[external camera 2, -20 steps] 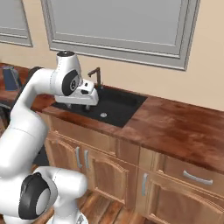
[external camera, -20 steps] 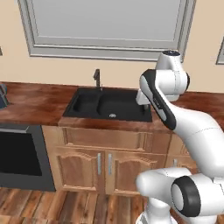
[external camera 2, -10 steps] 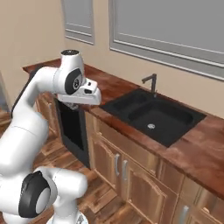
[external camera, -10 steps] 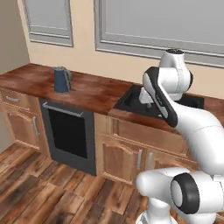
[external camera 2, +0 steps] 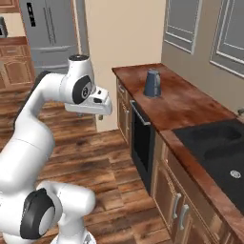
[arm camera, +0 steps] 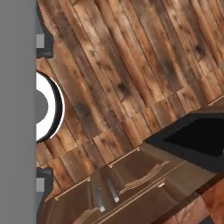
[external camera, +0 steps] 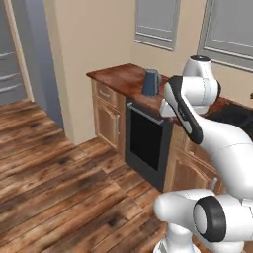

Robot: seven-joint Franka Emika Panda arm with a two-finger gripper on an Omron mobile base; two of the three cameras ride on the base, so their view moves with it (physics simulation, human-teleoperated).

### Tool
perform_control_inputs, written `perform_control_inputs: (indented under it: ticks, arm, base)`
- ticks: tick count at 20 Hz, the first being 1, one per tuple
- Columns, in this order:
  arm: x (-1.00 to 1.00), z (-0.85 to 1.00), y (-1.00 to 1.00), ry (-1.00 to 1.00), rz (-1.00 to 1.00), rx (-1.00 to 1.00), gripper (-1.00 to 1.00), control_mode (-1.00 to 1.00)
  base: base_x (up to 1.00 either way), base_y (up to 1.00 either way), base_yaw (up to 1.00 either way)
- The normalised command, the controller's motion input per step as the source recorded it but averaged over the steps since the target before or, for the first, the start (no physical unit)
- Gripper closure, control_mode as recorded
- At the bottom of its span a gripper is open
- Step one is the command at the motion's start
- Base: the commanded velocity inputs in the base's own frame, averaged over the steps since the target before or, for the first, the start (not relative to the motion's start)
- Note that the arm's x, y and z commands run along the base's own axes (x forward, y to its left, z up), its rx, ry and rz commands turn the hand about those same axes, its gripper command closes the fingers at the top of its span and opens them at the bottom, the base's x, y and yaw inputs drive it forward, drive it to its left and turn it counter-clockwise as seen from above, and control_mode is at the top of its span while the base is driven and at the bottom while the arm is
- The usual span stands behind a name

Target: Navigate to the coffee machine.

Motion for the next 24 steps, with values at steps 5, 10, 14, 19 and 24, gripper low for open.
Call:
perform_control_inputs:
  ticks: [5,10,14,19,24]
  arm:
    - [0.00,0.00,0.00,0.00,0.00,0.00,-1.00,1.00]
    - [0.00,0.00,0.00,0.00,0.00,0.00,-1.00,1.00]
    - [0.00,0.00,0.00,0.00,0.00,0.00,-1.00,1.00]
    - [0.00,0.00,0.00,0.00,0.00,0.00,-1.00,1.00]
    - [0.00,0.00,0.00,0.00,0.00,0.00,-1.00,1.00]
  base:
    - [0.00,0.11,0.81]
    - [0.02,0.07,0.82]
    - [0.06,0.00,0.81]
    - [0.25,-0.18,0.74]
    - [0.47,-0.52,0.56]
